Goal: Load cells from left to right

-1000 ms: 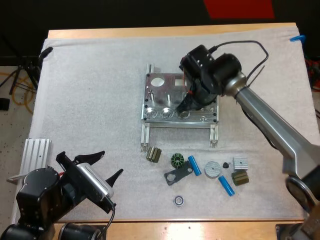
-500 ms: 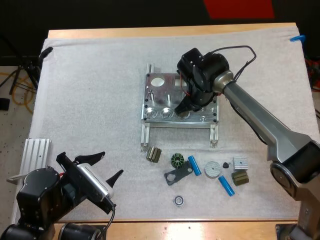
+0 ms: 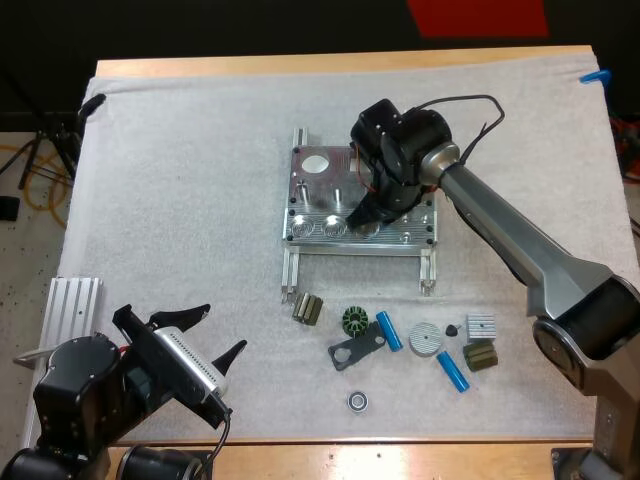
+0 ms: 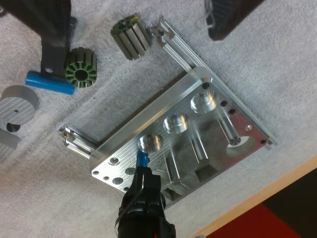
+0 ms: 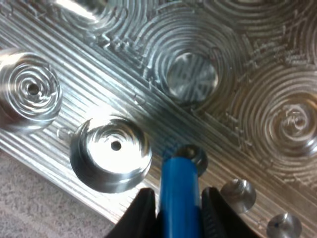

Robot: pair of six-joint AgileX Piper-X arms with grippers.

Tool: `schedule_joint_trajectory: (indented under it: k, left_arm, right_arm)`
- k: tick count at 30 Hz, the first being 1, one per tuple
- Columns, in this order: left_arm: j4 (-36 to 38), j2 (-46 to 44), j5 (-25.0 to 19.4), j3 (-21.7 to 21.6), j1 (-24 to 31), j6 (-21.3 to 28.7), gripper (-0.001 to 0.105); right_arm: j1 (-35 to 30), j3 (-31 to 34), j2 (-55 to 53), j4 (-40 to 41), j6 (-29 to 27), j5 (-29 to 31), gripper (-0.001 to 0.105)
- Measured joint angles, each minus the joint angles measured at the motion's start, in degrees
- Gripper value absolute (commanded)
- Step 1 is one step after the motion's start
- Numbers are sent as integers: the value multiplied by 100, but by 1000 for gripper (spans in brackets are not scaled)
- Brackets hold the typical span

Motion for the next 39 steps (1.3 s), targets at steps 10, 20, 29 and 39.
schedule_joint_trajectory:
  k: [10, 20, 29, 39]
  left_arm:
    - [0, 0, 0, 0, 0, 0, 58]
    - [0, 0, 0, 0, 0, 0, 58]
    - [0, 0, 0, 0, 0, 0, 58]
    - [0, 0, 0, 0, 0, 0, 58]
  right_arm:
    - [0, -7, 12, -207, 0, 109, 0]
    - [10, -7, 26, -132, -12, 213, 0]
    - [10, -7, 26, -113, -108, 217, 0]
    - [10, -40, 91, -103, -133, 250, 0]
